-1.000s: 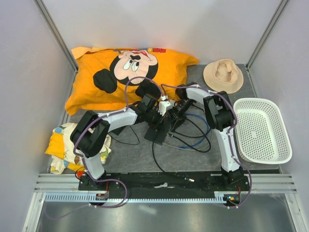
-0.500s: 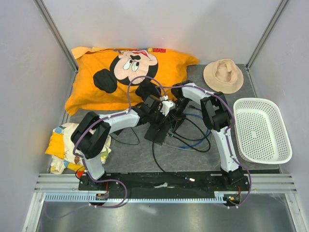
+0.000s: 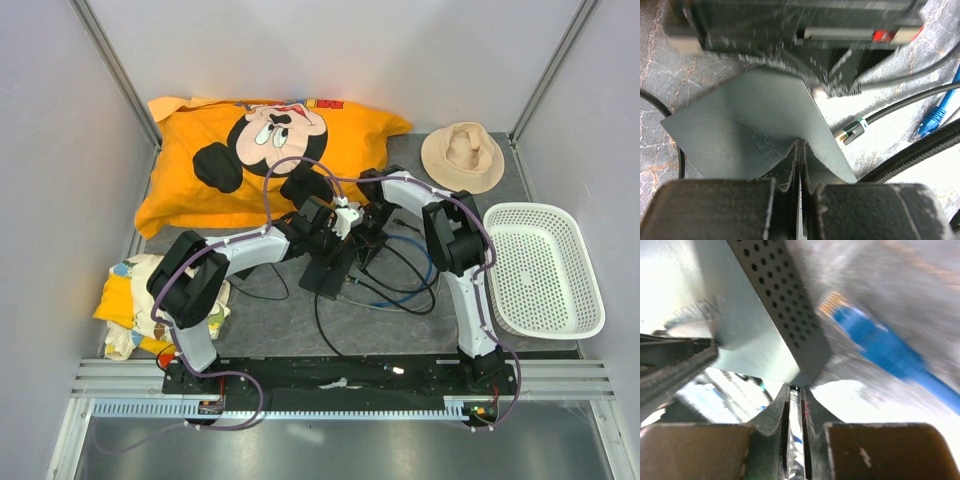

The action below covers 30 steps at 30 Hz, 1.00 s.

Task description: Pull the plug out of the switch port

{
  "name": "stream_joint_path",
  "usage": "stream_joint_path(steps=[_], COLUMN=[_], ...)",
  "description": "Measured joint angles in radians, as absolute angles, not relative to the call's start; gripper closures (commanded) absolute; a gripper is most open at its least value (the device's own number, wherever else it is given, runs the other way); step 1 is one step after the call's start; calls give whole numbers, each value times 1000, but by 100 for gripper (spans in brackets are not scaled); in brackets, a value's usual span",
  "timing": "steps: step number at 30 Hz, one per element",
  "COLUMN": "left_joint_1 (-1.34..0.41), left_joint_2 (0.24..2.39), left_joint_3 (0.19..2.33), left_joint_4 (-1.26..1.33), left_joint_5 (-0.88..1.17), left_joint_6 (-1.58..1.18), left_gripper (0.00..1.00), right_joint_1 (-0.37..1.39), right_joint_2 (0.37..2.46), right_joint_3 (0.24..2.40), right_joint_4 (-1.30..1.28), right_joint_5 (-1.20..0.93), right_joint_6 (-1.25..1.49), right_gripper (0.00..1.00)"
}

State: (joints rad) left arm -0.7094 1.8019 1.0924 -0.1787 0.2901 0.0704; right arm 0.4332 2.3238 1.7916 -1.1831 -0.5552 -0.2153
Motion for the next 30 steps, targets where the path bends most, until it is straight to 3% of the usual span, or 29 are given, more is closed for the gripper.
stream_joint_path(steps=[15,17,18,19,22,30], left_joint_1=[-708,-707,-704,-701,-690,-663], left_joint_2=[1802,1802,1802,1802,1802,1789], left_joint_3=[1097,1097,1098,1098,1098,1084], left_joint_4=[-184,-186,-187,-189,-191,-204], left_joint_5=[294,295,297,298,299,334], left_joint_6=[93,99,101,104,109,126], left_gripper=[98,98,98,98,98,98], right_joint_1=[311,284,272,262,259,304], right_joint_2=[2113,2106,2103,2099,2053,1789], right_joint_3=[1722,1723,1723,1723,1660,1248], right_joint_4=[-925,-910,-908,-911,-886,-838], right_joint_5=[-206,-203,-211,-223,-276,-363], right_joint_6=[-327,-327,-332,-348,-394,-552], right_gripper=[100,76,60,55,48,45])
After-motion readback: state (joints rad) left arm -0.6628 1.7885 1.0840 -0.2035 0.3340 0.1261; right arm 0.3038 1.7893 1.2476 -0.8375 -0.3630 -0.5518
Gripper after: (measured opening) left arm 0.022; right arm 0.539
